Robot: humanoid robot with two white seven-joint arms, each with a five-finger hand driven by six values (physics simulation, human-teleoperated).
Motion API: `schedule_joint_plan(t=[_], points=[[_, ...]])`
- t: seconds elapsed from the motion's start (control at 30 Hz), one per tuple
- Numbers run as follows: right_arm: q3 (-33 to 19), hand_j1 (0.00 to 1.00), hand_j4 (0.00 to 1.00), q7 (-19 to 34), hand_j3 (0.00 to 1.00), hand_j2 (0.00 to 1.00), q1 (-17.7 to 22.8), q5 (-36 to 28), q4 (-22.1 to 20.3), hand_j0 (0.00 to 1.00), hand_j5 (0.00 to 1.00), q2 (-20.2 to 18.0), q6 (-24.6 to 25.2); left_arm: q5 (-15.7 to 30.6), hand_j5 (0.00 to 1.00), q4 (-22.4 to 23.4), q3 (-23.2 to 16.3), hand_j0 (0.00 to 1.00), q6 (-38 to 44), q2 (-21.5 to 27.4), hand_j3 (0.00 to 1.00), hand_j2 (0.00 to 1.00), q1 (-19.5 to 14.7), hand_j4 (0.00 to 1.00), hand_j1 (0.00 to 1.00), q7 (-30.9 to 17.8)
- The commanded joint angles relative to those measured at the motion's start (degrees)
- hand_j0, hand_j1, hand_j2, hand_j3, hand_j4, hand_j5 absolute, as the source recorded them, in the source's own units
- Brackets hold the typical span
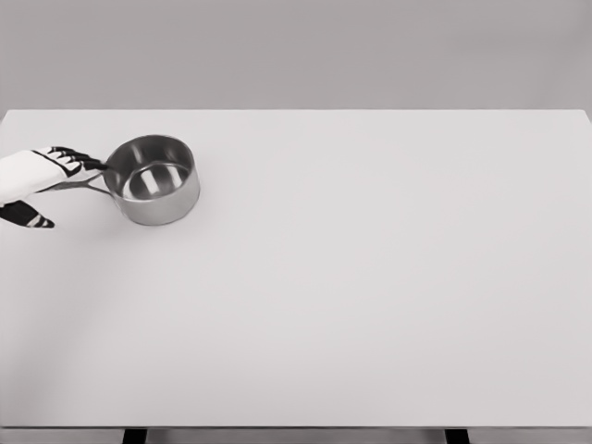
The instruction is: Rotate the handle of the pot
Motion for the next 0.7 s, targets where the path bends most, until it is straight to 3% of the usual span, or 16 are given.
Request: schedule_joint_plan(t=[0.0, 0.1, 0.67], points=[[0.01, 1.0, 1.0, 0.01, 1.0, 1.0, 0.0, 0.0, 0.01, 1.0, 1.0, -0.01, 0.0, 0.31, 1.0, 2.08, 0.65, 1.0, 0.11, -0.23, 1.0, 1.0, 0.0, 1.0, 1.0, 0.03], [0.01, 1.0, 1.0, 0.01, 1.0, 1.0, 0.0, 0.0, 0.01, 1.0, 1.0, -0.01, 0.0, 0.31, 1.0, 4.9, 1.27, 1.0, 0.11, -1.02, 1.0, 1.0, -0.61, 1.0, 1.0, 0.03], [0.01, 1.0, 1.0, 0.01, 1.0, 1.0, 0.0, 0.0, 0.01, 1.0, 1.0, -0.01, 0.0, 0.05, 1.0, 10.08, 0.65, 1.0, 0.11, -5.68, 1.0, 1.0, -5.1, 1.0, 1.0, -0.06]])
